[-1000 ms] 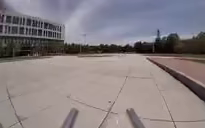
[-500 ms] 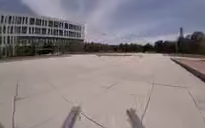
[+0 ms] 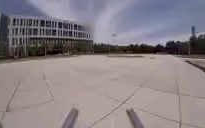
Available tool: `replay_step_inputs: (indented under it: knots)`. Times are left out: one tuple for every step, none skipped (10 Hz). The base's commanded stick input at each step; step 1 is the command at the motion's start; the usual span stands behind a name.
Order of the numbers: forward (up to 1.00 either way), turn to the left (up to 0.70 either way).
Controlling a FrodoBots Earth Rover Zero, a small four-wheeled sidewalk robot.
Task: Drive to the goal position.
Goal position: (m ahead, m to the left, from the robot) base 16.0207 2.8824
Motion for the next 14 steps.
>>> replay_step_inputs:
  knots:
    - [1.00, 0.02]
    - [1.00, 0.02]
    - [1.00, 0.00]
    - [1.00, 0.00]
    - [1.00, 0.00]
    - [1.00, 0.00]
    - [1.00, 0.00]
    - [1.00, 0.00]
    - [1.00, 0.00]
    - [1.00, 0.00]
    - [1.00, 0.00]
    - [1.00, 0.00]
    - [1.00, 0.00]
    - [1.00, 0.00]
